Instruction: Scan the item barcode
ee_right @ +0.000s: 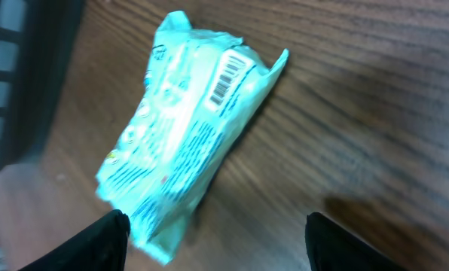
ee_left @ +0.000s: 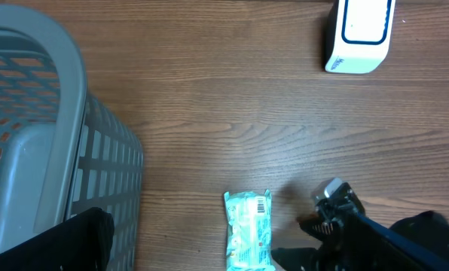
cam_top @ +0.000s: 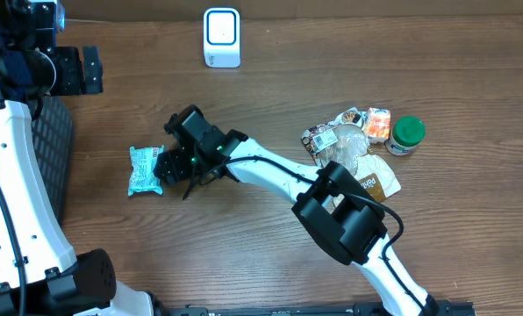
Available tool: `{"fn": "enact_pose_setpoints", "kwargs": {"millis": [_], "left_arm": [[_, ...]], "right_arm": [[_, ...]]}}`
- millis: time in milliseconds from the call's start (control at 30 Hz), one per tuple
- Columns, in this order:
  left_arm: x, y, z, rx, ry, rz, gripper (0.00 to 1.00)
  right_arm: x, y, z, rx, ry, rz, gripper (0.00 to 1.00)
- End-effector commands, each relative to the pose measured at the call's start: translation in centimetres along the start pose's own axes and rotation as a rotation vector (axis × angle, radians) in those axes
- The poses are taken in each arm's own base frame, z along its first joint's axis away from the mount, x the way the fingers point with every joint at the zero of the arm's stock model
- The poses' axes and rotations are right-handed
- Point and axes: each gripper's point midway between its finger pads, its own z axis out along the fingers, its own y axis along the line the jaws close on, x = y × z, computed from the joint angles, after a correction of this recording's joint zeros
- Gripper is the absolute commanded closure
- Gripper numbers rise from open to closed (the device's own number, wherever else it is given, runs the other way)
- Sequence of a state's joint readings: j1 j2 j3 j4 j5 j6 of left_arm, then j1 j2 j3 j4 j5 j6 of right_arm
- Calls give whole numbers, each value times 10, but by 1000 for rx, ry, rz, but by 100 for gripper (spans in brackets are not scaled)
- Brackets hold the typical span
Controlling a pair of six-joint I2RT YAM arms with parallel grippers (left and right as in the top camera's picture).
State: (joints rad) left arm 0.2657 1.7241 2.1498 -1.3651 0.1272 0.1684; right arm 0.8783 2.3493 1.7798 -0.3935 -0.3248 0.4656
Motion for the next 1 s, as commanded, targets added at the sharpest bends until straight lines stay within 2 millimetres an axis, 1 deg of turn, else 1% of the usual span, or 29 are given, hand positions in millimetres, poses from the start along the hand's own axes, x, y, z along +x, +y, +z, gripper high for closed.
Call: {"fn": "enact_pose_setpoints", "kwargs": {"millis": [0,100,233,300,400,500,567,733,767,867,967], "left_arm": [[-5,1,-4,-5,-18,19,1],[-5,1,-4,-5,-18,19,1],[-5,1,-4,-5,-18,20,1],[-5,1,-4,-5,-18,20,0],[-5,1,-4,-5,-18,20,0],[-5,1,-4,-5,-18,20,0],[-5,1,-4,-5,-18,20,1],[-5,1,-4,-5,-18,19,0],[-5,1,-4,-5,-18,20,1],[-5,1,-4,-5,-18,20,0],[-5,1,-4,-5,-18,19,1]], "right_arm": [[-16,-4,7,60,-77,-47,32],[-14,2,13,60,-91,-64,33],[-17,12,16,63,-126,-89,34],[-16,18,18,65,-136,-102,37],[-13,17,20,101,-149,-111,41],[-7,16,27,116,-139,-115,47],[-1,12,33,123,-124,-115,51],[12,1,40,150,-81,-102,68],[16,-3,40,167,-67,-98,70],[23,-20,36,249,-38,-86,74],[22,-41,22,333,-11,-66,74]]}}
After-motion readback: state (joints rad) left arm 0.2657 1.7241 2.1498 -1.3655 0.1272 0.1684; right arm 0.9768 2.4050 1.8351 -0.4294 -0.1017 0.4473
